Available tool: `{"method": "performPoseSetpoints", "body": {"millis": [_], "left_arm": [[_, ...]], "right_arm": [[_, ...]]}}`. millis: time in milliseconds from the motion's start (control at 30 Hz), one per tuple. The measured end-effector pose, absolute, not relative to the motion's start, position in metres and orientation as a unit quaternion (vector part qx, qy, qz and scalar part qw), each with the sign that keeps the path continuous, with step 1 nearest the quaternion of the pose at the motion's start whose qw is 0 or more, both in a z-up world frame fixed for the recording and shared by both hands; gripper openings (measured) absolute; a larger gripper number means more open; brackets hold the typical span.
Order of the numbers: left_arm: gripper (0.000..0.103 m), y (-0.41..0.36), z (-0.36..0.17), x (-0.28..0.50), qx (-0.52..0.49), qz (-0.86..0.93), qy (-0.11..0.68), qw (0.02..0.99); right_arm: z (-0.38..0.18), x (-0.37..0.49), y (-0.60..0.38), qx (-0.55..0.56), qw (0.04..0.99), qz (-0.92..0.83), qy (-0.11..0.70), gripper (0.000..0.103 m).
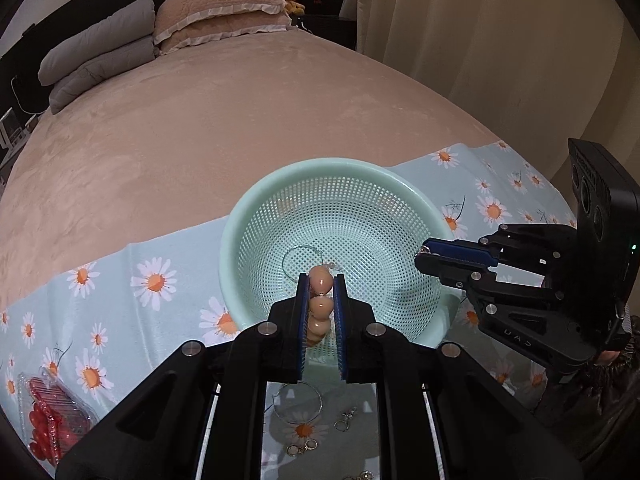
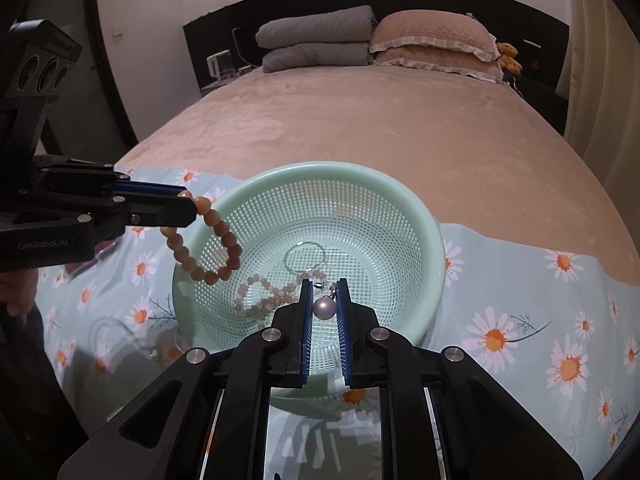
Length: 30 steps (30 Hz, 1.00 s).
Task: Organize jewelry
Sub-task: 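Carry the bracelet and pearl earring over the basket and open both tools, then grasp a small silver crystal earring with the left tool while the right tool grasps a pearl stud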
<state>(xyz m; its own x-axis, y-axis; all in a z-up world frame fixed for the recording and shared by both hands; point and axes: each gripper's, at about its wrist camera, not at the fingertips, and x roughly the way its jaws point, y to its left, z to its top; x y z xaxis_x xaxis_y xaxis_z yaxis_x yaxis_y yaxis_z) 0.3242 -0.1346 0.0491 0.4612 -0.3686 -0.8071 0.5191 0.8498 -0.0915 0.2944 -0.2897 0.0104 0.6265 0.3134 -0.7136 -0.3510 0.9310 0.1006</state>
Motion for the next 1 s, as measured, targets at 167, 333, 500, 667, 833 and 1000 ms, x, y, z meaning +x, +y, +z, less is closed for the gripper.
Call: {"method": "performPoseSetpoints", "body": {"millis": [167, 333, 500, 667, 833, 1000], "left_arm": [[0.012, -0.136, 0.019, 0.337, 0.083, -0.255, 0.479, 0.836], [0.012, -0.136, 0.004, 0.341, 0.086, -0.244, 0.489, 0.833], [0.023, -0.129, 0.004, 0.339, 0.097, -0.232, 0.484, 0.838], [0.075, -0.112, 0.022, 0.330, 0.087, -0.215, 0.455, 0.860], [0.088, -0.094, 0.036, 0.323, 0.077, -0.200, 0.437, 0.874], [0.090, -0.079, 0.034, 0.319, 0.065, -0.185, 0.444, 0.874]], "right_arm": [[-0.004, 0.303, -0.278, -0.043, 0.895, 0.185, 0.403, 0.011], [-0.016, 0.308, -0.268, -0.065, 0.893, 0.168, 0.412, 0.012], [-0.016, 0.309, -0.274, -0.061, 0.900, 0.137, 0.410, 0.041], [-0.006, 0.300, -0.284, -0.059, 0.915, 0.116, 0.381, 0.065], [0.000, 0.296, -0.297, -0.047, 0.923, 0.095, 0.370, 0.076], [0.003, 0.289, -0.310, -0.030, 0.926, 0.074, 0.370, 0.084]]}}
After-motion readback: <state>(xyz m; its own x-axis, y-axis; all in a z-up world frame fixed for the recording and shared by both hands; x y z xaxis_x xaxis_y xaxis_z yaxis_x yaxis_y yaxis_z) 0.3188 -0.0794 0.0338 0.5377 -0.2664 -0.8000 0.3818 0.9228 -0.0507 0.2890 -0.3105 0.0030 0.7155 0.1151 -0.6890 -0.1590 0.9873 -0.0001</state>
